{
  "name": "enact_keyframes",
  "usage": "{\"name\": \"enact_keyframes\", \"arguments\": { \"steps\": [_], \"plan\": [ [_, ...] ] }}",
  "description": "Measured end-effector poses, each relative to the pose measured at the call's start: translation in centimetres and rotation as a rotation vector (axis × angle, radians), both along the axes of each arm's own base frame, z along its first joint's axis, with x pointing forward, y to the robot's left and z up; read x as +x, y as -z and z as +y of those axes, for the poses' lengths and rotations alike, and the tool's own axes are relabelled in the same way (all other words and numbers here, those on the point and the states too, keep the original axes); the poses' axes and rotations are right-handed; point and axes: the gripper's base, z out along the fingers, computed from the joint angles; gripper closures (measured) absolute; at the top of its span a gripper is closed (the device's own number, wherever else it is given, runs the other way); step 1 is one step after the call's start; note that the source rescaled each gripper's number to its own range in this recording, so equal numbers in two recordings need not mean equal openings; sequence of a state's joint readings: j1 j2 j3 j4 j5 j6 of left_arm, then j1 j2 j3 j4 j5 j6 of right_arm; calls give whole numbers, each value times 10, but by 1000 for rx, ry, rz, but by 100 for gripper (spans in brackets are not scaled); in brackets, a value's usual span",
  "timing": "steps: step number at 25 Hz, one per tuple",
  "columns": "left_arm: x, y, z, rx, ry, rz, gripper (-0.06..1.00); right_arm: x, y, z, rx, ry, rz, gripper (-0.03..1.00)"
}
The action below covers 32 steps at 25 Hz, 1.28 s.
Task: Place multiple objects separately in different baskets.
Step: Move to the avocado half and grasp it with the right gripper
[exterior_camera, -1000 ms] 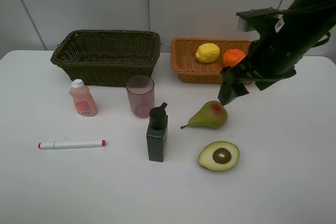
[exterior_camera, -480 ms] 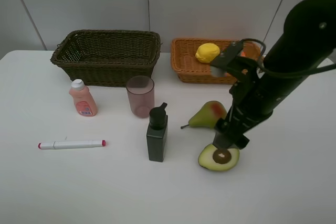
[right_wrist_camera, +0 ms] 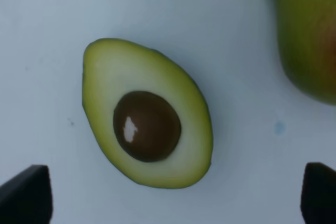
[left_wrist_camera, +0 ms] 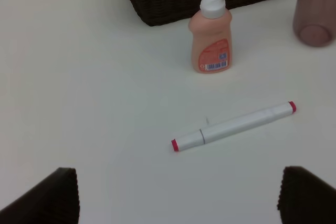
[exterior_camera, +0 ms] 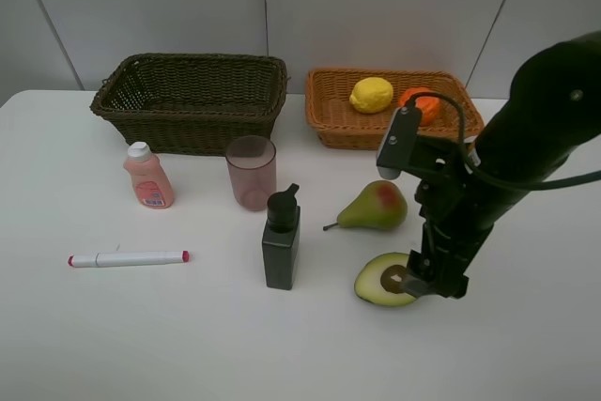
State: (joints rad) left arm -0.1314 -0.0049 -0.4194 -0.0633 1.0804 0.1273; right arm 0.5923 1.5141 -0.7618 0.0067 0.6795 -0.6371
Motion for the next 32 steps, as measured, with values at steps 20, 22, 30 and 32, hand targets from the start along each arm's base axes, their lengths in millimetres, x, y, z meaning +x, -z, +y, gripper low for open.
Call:
{"name": "enact_keyframes", "arguments": {
  "steps": [20,22,30,32],
  "plan": [
    [0,0,0,0,0,0,-6,11,41,8,-82,-64,42,-3],
    [0,0,0,0,0,0,-6,11,43,9,-81,-65,40,-3],
    [0,0,0,0,0,0,-6,14,58,12,-84,-54,68,-3],
    [0,0,0,0,0,0,-6,14,61,12,-84,-52,72,-3]
  ]
}}
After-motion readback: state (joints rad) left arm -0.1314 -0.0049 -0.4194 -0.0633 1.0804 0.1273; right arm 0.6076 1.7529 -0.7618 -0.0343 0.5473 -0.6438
